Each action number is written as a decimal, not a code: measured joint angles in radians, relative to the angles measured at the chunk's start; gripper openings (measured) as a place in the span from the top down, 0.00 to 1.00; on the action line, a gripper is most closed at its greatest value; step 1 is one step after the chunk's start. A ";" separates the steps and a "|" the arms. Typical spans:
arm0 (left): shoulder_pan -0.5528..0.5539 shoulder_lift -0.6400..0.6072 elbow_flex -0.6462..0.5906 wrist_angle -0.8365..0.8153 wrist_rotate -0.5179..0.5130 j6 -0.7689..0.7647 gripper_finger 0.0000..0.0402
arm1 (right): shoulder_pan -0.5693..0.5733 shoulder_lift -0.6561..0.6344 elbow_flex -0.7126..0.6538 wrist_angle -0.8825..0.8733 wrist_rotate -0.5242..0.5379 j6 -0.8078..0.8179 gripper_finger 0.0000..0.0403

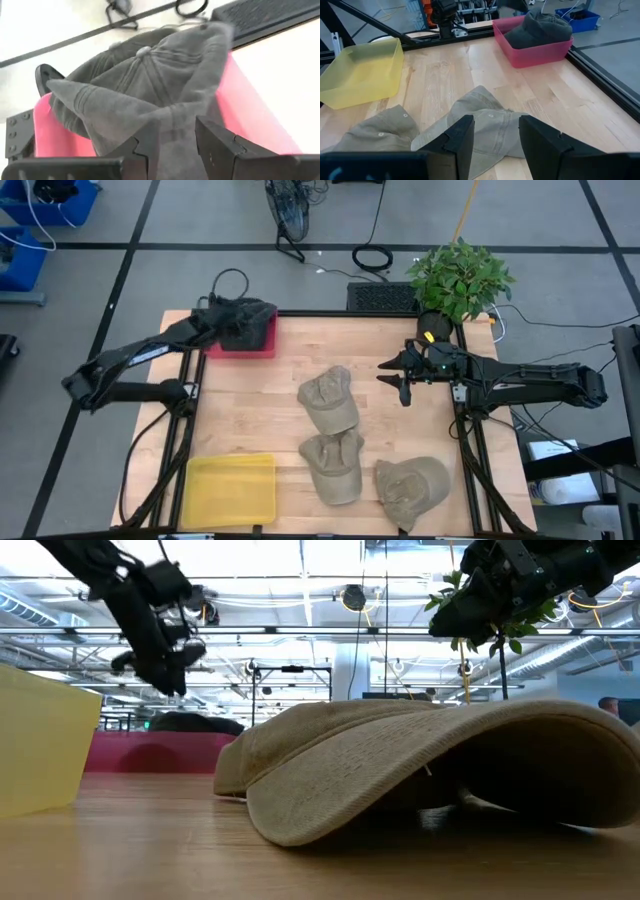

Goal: Pick & Place hat
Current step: Put the top left brown cap into the yellow bin

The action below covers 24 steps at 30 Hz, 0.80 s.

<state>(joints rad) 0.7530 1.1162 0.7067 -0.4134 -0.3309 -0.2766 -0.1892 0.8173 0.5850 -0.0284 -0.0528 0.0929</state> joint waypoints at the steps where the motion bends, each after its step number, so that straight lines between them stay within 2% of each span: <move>1: -0.010 -0.032 0.000 -0.016 0.001 -0.009 0.68 | 0.000 0.000 0.000 0.000 0.000 0.000 0.65; 6: -0.075 -0.158 0.001 -0.047 0.021 -0.016 0.68 | 0.000 0.000 0.000 0.000 0.000 0.006 0.65; 13: -0.272 -0.232 0.002 0.017 0.203 0.097 0.68 | 0.001 0.044 -0.016 0.012 0.000 0.018 0.65; 16: -0.386 -0.223 0.001 0.058 0.203 0.125 0.68 | 0.001 0.083 -0.020 0.010 -0.007 0.011 0.65; 19: -0.495 -0.182 -0.013 0.168 0.203 0.141 0.68 | 0.001 0.114 -0.020 0.024 -0.044 -0.014 0.65; 24: -0.642 -0.054 -0.015 0.327 0.204 0.135 0.68 | 0.001 0.123 -0.020 0.068 -0.079 -0.007 0.65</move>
<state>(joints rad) 0.1108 1.0620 0.6918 -0.0868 -0.1268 -0.1414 -0.1883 0.9398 0.5652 0.0394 -0.1318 0.0860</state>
